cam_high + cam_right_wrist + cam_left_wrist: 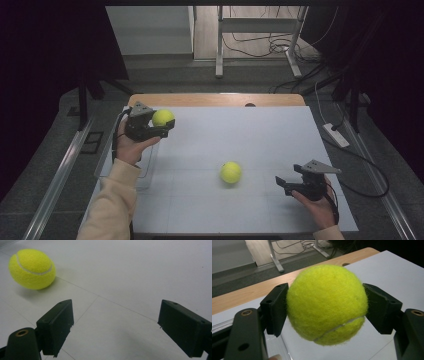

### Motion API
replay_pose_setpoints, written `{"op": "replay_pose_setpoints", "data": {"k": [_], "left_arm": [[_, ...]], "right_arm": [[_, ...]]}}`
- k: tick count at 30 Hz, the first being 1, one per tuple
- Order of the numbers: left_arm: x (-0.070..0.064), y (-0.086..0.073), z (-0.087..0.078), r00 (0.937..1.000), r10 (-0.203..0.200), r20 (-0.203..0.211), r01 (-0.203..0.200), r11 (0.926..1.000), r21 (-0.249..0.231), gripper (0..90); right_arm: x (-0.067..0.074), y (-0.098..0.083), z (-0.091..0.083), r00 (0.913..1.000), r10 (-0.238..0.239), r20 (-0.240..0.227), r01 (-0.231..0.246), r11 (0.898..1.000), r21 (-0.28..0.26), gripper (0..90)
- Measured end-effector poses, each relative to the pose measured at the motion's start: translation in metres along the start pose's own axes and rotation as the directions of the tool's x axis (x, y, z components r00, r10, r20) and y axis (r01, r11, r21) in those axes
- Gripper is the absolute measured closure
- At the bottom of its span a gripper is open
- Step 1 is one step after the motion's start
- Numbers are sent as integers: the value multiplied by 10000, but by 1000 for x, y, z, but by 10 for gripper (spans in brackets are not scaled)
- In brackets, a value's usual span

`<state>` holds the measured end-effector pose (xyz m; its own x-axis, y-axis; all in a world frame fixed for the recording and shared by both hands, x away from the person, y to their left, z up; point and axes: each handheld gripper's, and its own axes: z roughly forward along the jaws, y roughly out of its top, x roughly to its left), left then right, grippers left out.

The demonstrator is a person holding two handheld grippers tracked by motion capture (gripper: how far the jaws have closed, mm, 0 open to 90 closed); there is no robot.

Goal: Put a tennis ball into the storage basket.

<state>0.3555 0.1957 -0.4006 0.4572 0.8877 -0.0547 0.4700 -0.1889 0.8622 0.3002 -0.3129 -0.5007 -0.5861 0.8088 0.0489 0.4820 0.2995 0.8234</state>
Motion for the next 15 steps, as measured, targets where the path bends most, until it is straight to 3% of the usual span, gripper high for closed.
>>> {"op": "replay_pose_setpoints", "data": {"k": [15], "left_arm": [[16, -5, 2, 9993, -60, -363, 66, 9998, 168, 268]], "right_arm": [[-2, 0, 1, 10000, 54, 32, -54, 10000, -2, 133]]}}
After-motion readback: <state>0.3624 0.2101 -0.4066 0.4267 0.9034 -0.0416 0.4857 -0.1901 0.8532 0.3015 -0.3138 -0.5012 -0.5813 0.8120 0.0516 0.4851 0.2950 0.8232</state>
